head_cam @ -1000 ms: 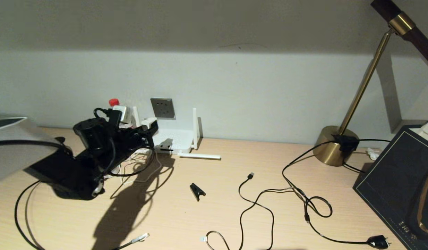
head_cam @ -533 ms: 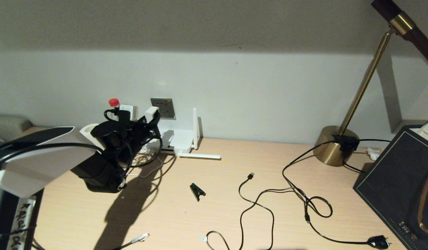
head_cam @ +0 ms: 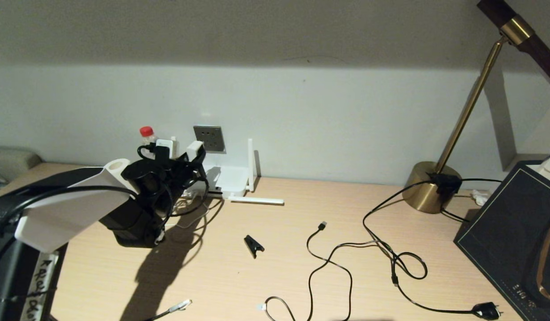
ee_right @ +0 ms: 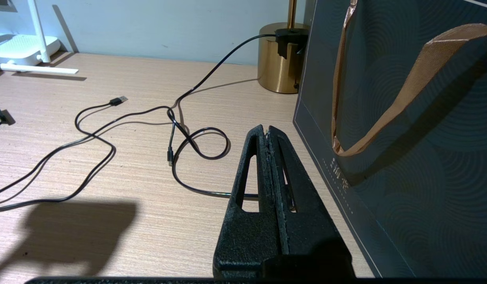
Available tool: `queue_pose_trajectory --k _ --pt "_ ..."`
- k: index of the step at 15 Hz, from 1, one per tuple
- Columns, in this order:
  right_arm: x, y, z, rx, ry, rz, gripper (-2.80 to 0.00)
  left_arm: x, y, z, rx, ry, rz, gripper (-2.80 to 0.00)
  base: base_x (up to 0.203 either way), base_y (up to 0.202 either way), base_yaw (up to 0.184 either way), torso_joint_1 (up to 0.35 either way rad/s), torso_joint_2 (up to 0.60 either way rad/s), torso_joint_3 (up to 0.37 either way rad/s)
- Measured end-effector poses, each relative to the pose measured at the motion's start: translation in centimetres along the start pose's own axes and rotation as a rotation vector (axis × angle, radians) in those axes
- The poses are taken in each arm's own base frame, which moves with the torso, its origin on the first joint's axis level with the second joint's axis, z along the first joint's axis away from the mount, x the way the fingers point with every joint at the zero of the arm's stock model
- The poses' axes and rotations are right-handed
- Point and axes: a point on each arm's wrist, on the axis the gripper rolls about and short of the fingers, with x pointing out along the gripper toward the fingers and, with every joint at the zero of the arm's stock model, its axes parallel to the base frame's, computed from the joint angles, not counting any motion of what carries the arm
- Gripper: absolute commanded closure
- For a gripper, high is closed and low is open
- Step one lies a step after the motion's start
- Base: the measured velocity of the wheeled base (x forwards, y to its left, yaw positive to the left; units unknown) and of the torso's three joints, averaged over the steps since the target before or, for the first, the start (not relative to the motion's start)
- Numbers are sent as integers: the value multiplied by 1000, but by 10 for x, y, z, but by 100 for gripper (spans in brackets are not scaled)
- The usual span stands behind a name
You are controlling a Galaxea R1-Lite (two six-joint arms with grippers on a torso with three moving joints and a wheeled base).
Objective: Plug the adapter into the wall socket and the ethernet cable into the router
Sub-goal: Align plug and socket, then plug plug into socket
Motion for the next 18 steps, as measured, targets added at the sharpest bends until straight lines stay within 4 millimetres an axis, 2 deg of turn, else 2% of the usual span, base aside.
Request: queue_pose_trajectory --k 5,15,18 --pt "0 0 0 -1 0 1 0 11 4 -4 4 -30 14 0 0 0 0 0 0 0" --pt "0 0 0 0 0 0 0 21 12 -3 11 -65 77 0 0 0 0 0 0 0" --pt "0 0 0 0 0 1 0 24 13 -8 10 -70 86 0 0 0 0 0 0 0"
